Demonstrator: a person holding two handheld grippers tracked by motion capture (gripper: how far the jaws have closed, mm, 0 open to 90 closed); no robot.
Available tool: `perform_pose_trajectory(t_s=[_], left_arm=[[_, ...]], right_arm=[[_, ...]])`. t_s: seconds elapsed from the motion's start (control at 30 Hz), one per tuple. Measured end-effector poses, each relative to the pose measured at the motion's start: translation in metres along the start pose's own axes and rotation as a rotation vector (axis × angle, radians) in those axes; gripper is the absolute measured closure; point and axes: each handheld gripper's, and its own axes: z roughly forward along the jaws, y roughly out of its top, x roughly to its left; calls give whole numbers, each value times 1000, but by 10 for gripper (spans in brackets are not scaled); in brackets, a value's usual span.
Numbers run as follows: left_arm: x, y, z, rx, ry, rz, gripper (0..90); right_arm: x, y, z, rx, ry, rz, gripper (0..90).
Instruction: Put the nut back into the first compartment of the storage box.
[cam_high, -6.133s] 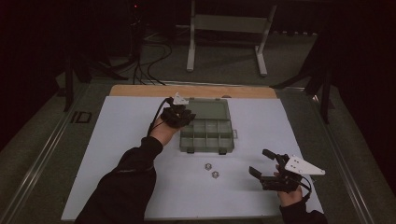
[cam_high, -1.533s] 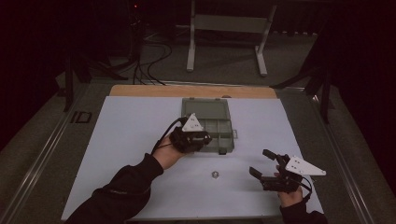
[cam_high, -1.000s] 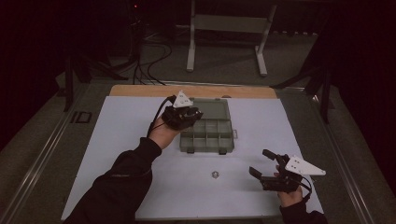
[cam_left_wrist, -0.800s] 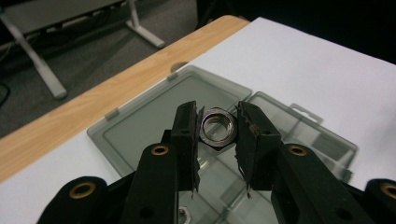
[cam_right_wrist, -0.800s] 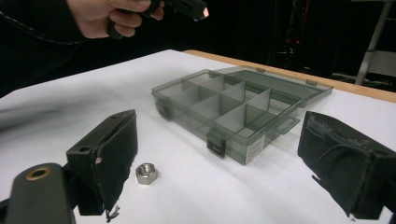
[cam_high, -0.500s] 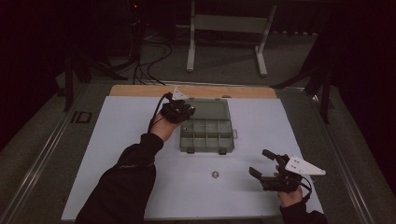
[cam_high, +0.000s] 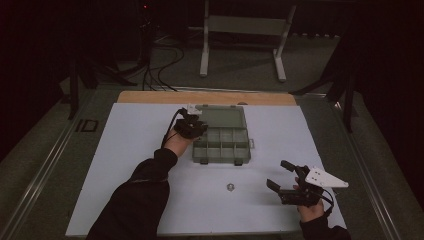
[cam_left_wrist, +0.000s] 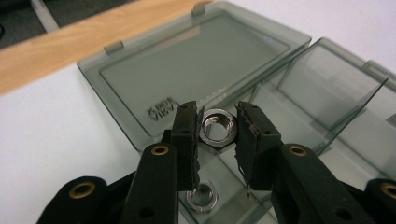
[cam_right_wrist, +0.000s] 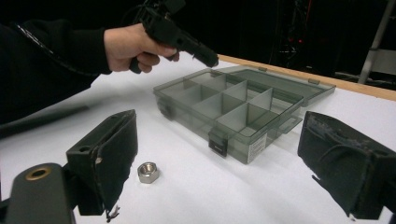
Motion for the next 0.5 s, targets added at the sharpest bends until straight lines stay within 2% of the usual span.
perform_pose_trajectory(t_s=[0.2,0.37,0.5], left_arm=[[0,-9,8,34,-12,-18,692],[-1,-14,12,52,-13,-17,688],[-5,-9,4,42,16,-9,565]], right_arm=[[0,0,0,0,2,0,121],[0,0,1,0,4,0,121],[0,0,0,-1,1,3,121]])
